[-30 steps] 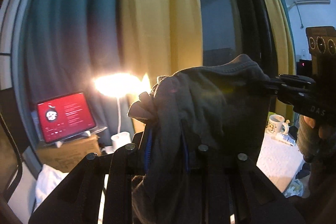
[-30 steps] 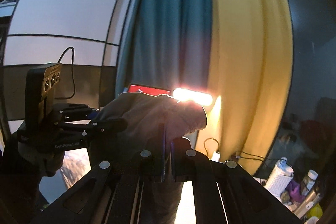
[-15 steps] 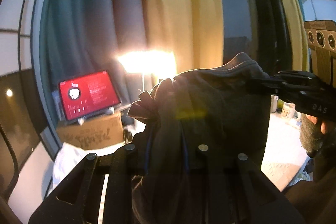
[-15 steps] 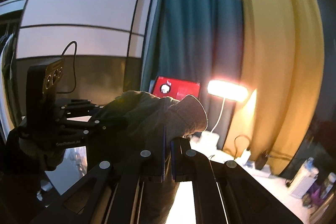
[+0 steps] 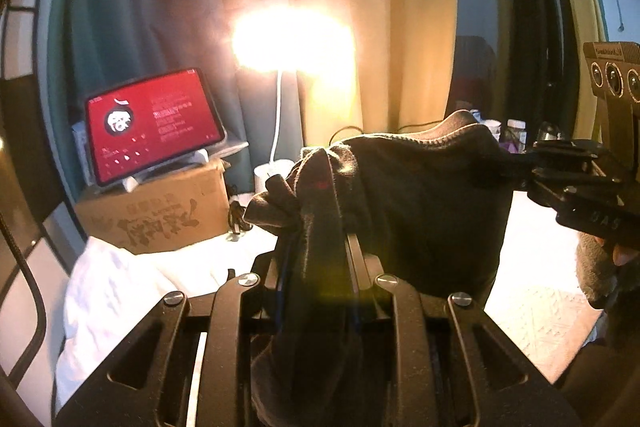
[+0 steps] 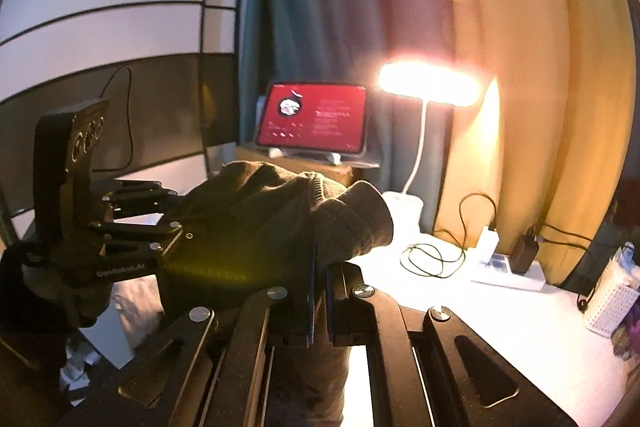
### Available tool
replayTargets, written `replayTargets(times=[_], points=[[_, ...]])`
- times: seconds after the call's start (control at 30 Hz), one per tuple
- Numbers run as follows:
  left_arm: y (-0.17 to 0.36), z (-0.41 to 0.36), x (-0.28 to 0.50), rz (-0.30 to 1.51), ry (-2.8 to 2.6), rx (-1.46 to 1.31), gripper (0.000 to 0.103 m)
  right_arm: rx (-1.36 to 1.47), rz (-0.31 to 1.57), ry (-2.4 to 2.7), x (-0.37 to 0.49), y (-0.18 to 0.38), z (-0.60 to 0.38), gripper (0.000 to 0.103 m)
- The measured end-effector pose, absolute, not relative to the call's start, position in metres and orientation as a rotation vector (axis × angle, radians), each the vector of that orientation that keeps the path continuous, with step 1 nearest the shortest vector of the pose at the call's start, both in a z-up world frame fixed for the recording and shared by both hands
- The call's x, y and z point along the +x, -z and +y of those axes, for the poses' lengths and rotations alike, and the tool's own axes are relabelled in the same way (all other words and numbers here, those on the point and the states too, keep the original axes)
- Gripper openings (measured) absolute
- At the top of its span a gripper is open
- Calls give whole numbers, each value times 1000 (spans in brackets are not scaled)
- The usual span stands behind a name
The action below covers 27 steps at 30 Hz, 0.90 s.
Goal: Fold small clothes
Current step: 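Lift the brown shirt with both grippers and fold it over onto itself, then lower the folded shirt onto the bedspread and open both grippers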
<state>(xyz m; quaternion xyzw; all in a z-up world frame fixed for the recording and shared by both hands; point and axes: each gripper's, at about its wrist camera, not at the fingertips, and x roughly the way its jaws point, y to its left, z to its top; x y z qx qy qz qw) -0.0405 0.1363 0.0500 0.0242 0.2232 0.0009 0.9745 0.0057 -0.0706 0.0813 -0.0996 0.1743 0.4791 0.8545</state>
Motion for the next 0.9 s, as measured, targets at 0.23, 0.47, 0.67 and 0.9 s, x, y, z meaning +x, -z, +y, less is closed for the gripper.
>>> replayTargets(times=[0.23,0.47,0.67,0.9], points=[[-29,148,-2,518,7,35,22,-195,443,-972,52,-57,-55,4],[-9,166,30,584,14,16,22,-199,518,-962,91,-30,-33,4],[18,183,52,650,14,-16,22,-216,585,-928,121,0,-17,4],[48,203,73,723,-6,-81,22,-247,674,-886,147,41,-1,4]])
